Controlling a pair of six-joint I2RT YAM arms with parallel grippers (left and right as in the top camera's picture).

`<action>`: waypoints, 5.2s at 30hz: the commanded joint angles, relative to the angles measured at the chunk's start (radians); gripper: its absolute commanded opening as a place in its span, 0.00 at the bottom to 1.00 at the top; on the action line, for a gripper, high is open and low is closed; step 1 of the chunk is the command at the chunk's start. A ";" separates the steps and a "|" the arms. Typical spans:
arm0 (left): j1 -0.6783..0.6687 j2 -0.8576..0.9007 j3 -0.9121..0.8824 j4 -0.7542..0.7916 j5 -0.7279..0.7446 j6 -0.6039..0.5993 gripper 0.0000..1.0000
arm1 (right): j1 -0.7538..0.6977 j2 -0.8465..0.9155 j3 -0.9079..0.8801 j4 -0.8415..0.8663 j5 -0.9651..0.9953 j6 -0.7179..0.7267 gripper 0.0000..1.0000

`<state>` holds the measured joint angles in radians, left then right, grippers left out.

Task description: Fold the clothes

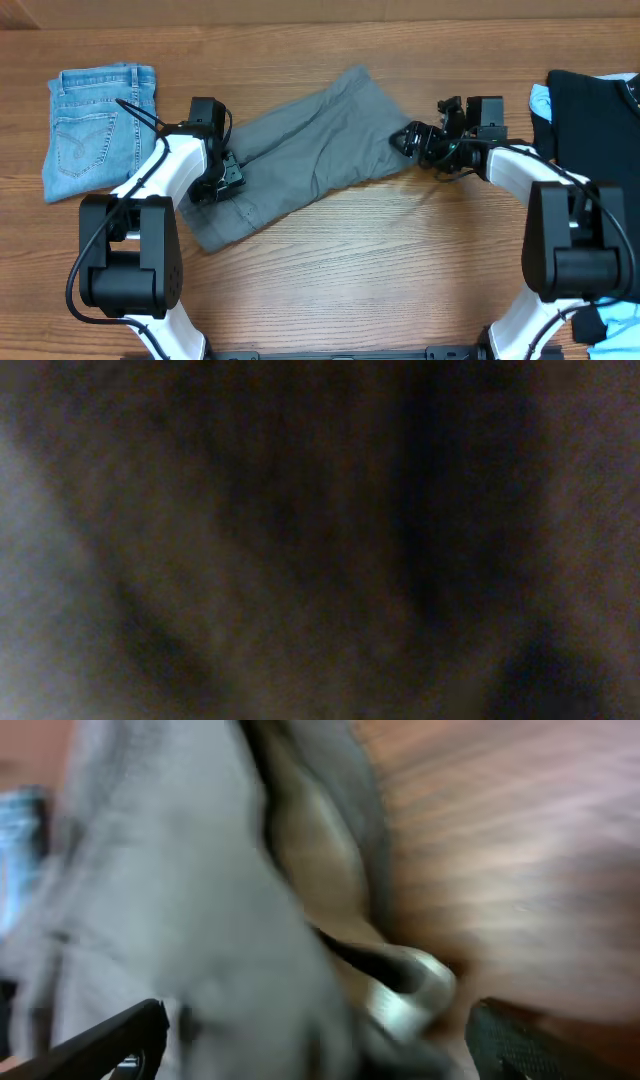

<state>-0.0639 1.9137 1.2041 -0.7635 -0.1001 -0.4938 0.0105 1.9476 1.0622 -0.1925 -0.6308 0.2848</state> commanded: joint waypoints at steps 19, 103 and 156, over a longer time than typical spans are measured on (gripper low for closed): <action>-0.013 0.053 0.074 0.370 0.573 -0.066 0.76 | -0.376 0.012 0.078 -0.402 0.008 -0.109 0.04; -0.119 0.121 0.158 -0.241 0.089 0.052 0.70 | -0.361 0.082 0.425 -0.720 0.023 -0.315 0.04; 0.166 -0.267 0.230 -0.377 0.293 0.140 0.83 | 0.536 0.100 0.550 0.092 -0.594 0.032 1.00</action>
<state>0.1001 1.6535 1.4212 -1.1397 0.1837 -0.3843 0.5919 2.0861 1.5929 -0.1444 -1.0588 0.2642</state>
